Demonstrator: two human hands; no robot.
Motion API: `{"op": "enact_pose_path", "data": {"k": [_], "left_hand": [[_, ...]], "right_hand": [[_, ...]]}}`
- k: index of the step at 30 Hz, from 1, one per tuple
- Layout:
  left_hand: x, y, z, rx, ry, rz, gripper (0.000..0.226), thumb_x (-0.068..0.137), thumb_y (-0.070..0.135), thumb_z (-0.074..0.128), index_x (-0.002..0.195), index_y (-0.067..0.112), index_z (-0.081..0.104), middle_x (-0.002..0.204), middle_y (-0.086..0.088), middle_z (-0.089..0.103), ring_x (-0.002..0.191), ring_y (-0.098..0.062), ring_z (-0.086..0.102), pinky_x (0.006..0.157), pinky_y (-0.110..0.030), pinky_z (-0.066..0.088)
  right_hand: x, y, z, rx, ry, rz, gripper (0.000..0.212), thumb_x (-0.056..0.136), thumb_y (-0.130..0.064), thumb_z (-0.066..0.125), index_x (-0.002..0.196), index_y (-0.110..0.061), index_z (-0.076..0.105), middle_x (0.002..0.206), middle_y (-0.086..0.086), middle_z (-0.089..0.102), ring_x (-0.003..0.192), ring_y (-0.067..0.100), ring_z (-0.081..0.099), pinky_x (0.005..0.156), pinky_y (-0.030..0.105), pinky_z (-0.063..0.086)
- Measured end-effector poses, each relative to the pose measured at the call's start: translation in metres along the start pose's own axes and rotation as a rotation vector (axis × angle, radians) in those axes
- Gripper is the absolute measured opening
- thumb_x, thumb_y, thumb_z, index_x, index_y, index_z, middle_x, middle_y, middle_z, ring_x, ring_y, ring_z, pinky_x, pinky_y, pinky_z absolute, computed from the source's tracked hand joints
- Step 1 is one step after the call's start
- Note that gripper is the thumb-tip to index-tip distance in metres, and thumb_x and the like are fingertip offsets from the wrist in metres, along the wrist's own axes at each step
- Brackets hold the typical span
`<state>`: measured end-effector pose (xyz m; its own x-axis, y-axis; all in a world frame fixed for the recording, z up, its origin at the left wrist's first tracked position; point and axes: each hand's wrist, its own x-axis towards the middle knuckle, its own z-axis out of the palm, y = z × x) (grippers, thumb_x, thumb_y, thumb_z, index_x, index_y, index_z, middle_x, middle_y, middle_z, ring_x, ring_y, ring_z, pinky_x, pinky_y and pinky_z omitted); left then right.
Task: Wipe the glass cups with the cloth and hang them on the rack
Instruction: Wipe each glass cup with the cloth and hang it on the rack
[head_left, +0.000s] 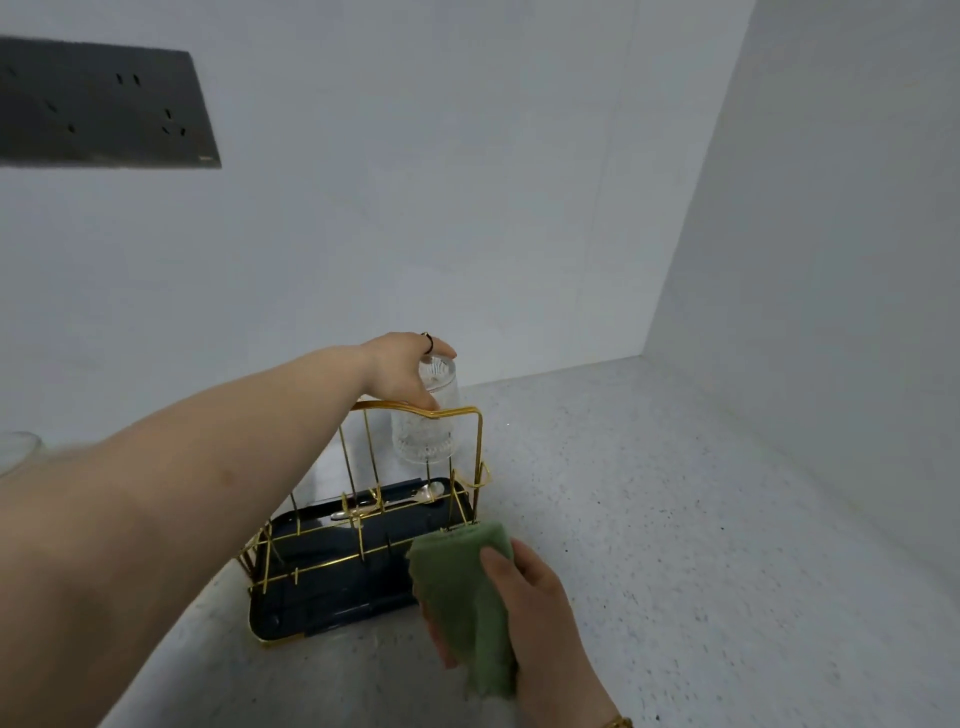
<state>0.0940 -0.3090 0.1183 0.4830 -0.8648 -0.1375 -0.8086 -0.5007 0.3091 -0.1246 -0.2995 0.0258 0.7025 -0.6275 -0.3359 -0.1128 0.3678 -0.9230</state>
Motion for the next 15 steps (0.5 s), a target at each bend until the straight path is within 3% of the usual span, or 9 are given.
{"op": "enact_pose_path", "data": {"k": [2, 7, 15], "left_hand": [[0.007, 0.002, 0.005, 0.024, -0.030, 0.010, 0.075, 0.077, 0.025, 0.072, 0.141, 0.017, 0.032, 0.142, -0.006, 0.042, 0.131, -0.019, 0.040, 0.104, -0.026, 0.032], [0.024, 0.002, 0.015, 0.080, -0.141, 0.000, 0.078, 0.075, 0.028, 0.075, 0.140, 0.016, 0.033, 0.145, -0.006, 0.040, 0.132, -0.022, 0.039, 0.107, -0.031, 0.033], [0.027, 0.000, 0.016, 0.108, -0.156, -0.001, 0.081, 0.076, 0.025, 0.074, 0.142, 0.016, 0.028, 0.148, -0.005, 0.036, 0.135, -0.022, 0.035, 0.107, -0.031, 0.031]], "right_hand": [[0.003, 0.002, -0.003, -0.030, 0.000, 0.002, 0.019, 0.092, -0.014, 0.046, 0.081, -0.021, 0.060, 0.084, 0.003, 0.062, 0.079, 0.019, 0.057, 0.064, 0.028, 0.050], [0.009, 0.004, -0.009, -0.138, -0.031, -0.021, 0.021, 0.092, -0.015, 0.046, 0.078, -0.025, 0.059, 0.084, 0.000, 0.061, 0.084, 0.018, 0.055, 0.085, 0.035, 0.048], [0.014, 0.008, -0.005, 0.062, 0.000, 0.069, 0.017, 0.091, -0.013, 0.048, 0.084, -0.016, 0.063, 0.091, 0.012, 0.066, 0.091, 0.033, 0.059, 0.082, 0.043, 0.050]]}}
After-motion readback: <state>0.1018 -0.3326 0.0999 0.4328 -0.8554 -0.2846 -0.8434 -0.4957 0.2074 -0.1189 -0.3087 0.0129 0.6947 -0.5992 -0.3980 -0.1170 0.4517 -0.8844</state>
